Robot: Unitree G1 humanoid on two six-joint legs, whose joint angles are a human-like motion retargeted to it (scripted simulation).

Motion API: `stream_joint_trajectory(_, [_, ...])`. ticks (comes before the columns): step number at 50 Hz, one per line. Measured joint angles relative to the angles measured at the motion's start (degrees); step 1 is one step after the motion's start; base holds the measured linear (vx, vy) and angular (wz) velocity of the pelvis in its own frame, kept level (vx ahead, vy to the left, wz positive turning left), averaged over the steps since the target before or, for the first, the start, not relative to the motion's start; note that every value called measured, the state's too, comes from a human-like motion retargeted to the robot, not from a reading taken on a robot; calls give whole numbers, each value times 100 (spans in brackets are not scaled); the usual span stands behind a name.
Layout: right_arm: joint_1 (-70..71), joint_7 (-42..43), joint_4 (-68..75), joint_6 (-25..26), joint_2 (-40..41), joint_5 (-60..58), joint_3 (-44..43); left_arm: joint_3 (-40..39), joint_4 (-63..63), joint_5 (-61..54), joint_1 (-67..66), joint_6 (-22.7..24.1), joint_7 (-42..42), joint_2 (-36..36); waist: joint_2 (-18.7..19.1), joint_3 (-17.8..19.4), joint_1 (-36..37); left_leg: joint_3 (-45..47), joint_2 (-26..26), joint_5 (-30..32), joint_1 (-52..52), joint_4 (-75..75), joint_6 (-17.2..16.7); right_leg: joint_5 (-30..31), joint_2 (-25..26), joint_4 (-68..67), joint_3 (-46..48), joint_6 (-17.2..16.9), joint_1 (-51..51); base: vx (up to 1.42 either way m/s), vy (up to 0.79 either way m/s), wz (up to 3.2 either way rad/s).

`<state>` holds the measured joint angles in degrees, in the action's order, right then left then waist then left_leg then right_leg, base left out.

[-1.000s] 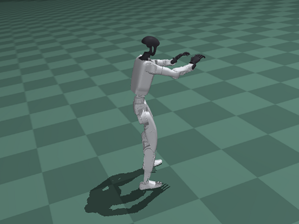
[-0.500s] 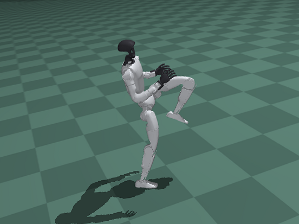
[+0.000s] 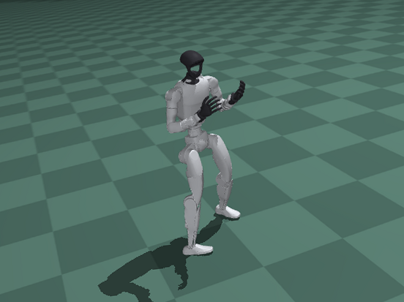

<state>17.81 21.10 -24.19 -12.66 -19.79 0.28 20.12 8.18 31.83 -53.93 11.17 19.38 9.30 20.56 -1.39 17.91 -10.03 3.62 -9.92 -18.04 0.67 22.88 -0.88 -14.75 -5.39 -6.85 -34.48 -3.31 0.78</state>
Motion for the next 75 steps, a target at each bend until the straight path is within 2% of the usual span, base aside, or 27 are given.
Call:
stream_joint_trajectory(3, [277,349,-69,-160,-38,-33,-313,576,-131,1182,248,372,660,-262,-339,236,174,135,-120,293,-469,-230,-272,195,-234,282,1231,-63,-522,-43,16,-31])
stream_joint_trajectory(5, [559,401,-261,-179,-303,99,-372,512,-83,1410,127,112,899,-44,-444,446,563,319,-265,546,-671,-452,-572,133,-536,485,2944,-54,-719,-41,14,-87])
stream_joint_trajectory(7, [1104,431,-449,-156,-577,54,-93,793,39,-2591,-356,136,-952,-1011,-485,664,1188,657,-415,729,-717,-835,-730,196,-791,639,4544,-255,-770,-38,12,-135])
stream_joint_trajectory(8, [1405,372,-583,-149,-865,59,5,710,0,-3132,-610,41,-1161,-1118,-485,734,1493,833,-485,793,-726,-1000,-740,311,-880,670,5032,-358,-778,-35,8,-146])
stream_joint_trajectory(10, [2235,378,-812,-188,-1791,74,108,70,-1165,596,-914,269,1495,-554,-406,867,2031,1125,-629,837,-816,-1091,-658,594,-1027,663,5262,-447,-785,-32,4,-141])
stream_joint_trajectory(14, [4121,82,-824,-70,-3201,-215,1178,-251,-1317,13,-2186,296,1178,-339,-327,869,3008,1686,-784,832,-1028,-992,-718,738,-1539,370,4947,-569,-810,-24,0,-128])
stream_joint_trajectory(17, [5338,180,-245,-6,-3725,-318,2349,-634,-1202,-1529,-3105,457,25,9,-306,656,3549,2152,-859,770,-1189,-848,-838,859,-2092,167,5803,-835,-806,-15,-4,-130])
stream_joint_trajectory(18, [5481,201,-132,5,-3869,-341,2519,-879,-1416,-673,-3349,521,559,336,-310,560,3704,2327,-890,745,-1224,-779,-857,916,-2285,123,6295,-915,-797,-10,-7,-152])
stream_joint_trajectory(20, [5439,153,-42,30,-4070,-396,2629,-1250,-1401,-350,-3670,553,757,601,-281,391,3995,2737,-966,706,-1206,-651,-900,986,-2639,14,7324,-996,-797,-8,-9,-178])
stream_joint_trajectory(22, [4593,-96,-173,38,-4024,-204,2217,-1326,-346,-4339,-3779,122,-1717,134,-283,232,4248,3210,-1064,653,-1101,-496,-943,1013,-2858,-41,8115,-985,-840,-6,-12,-200])
stream_joint_trajectory(25, [3080,-297,-537,14,-3905,176,1313,-1908,-6,-3959,-3454,-6,-1705,186,-218,-5,4204,3837,-1167,527,-884,-164,-778,975,-3032,-91,8418,-937,-1021,-1,-19,-185])
stream_joint_trajectory(30, [378,-1079,-1108,-133,-3361,756,-344,-2262,971,-346,-1881,218,-602,927,-72,-302,3041,4749,-1063,511,-44,107,-633,1456,-2990,506,7232,-1057,-1210,9,-28,-163])
stream_joint_trajectory(35, [-976,-1361,-1495,-168,-2803,1094,-687,-544,1376,1996,553,86,500,2295,460,-673,813,5779,-1073,1009,1037,-171,-305,1271,-2539,384,6103,-760,-1654,19,-33,-213])
stream_joint_trajectory(40, [-1408,-1128,-1650,-126,-2767,1579,-1056,2884,105,3816,5355,-617,1529,4035,947,-329,-1499,4996,-1001,989,1621,-517,-309,1308,-1630,696,5285,-727,-1738,22,-28,-231])
stream_joint_trajectory(43, [-2045,-786,-1700,-286,-2421,1591,-1816,6029,-3378,5262,9446,-1373,1176,3325,943,-144,-2392,3119,-880,506,1246,-226,-310,1425,-1159,916,4898,-704,-1795,23,-13,-172])
stream_joint_trajectory(46, [-2365,-468,-1694,-341,-2367,1344,-2546,7204,-8344,7331,10703,-2237,525,1890,1077,200,-3184,1811,-630,269,1016,-95,-371,1427,-820,1045,4583,-628,-1761,22,-8,-136])
stream_joint_trajectory(48, [-2298,-551,-1744,-241,-1970,1115,-2745,6807,-10994,7455,10798,-2453,-355,1019,866,325,-3537,1650,-546,345,1024,-164,-437,1380,-642,1047,4353,-570,-1799,22,-8,-140])
stream_joint_trajectory(50, [-2097,-699,-1847,-80,-1565,939,-2816,5843,-11149,6511,10855,-2412,-1007,984,663,317,-3618,1868,-517,596,1140,-232,-463,1323,-509,1062,4139,-460,-1827,21,-9,-151])
stream_joint_trajectory(52, [-1502,-574,-1947,218,-1370,438,-2709,5282,-9441,4876,10563,-2276,-470,1394,725,325,-3269,2001,-451,824,1275,-248,-471,1275,-399,1137,4026,-342,-1784,21,-8,-160])
stream_joint_trajectory(55, [93,-176,-1695,480,-1292,-750,-2151,4870,-6780,5068,9750,-1576,1791,2285,742,277,-2728,1678,-321,870,1273,-239,-578,1171,-316,1185,4037,-171,-1646,16,-6,-111])
stream_joint_trajectory(57, [1549,84,-980,805,-1397,-1216,-1818,3589,-5639,5706,9022,-1812,2316,2027,770,215,-2189,1432,-307,984,1148,-117,-605,1167,-330,1154,4006,-145,-1566,11,-1,-29])
stream_joint_trajectory(60, [4278,647,975,1278,-2047,-1512,-973,1781,-3576,4592,7345,-1076,2220,1366,945,344,-1289,1180,-339,1287,978,295,-662,1021,-424,747,3934,-99,-1602,5,2,20])
stream_joint_trajectory(63, [7093,1487,3979,1703,-2588,-1431,1021,1321,-2197,3840,5639,-344,2309,484,1187,216,-338,991,-345,1354,713,546,-768,781,-562,65,4005,-294,-1995,3,1,45])
stream_joint_trajectory(65, [8624,1674,6191,1811,-2663,-1129,2528,1183,-1573,3926,4449,-53,2439,349,1264,19,193,880,-357,1305,483,605,-893,590,-649,-467,4038,-401,-2402,4,-3,56])
stream_joint_trajectory(68, [10078,327,8487,1692,-2780,-551,4213,591,-1052,4044,2906,24,1728,400,1420,-96,948,808,-450,1186,221,603,-1109,377,-714,-1343,4056,-439,-3042,7,-9,60])
stream_joint_trajectory(71, [10499,18,8970,1581,-2753,-425,4427,-12,-851,4422,1354,-82,1550,770,1608,-236,1038,850,-678,1131,-11,566,-1231,103,-702,-2045,4157,-108,-3528,15,-15,69])
stream_joint_trajectory(75, [9784,1535,6823,1479,-2822,-1094,3517,-619,-1051,4651,-141,-298,2358,1279,1838,-161,365,849,-902,1420,46,296,-1102,-295,-675,-2482,4396,317,-3565,27,-22,53])
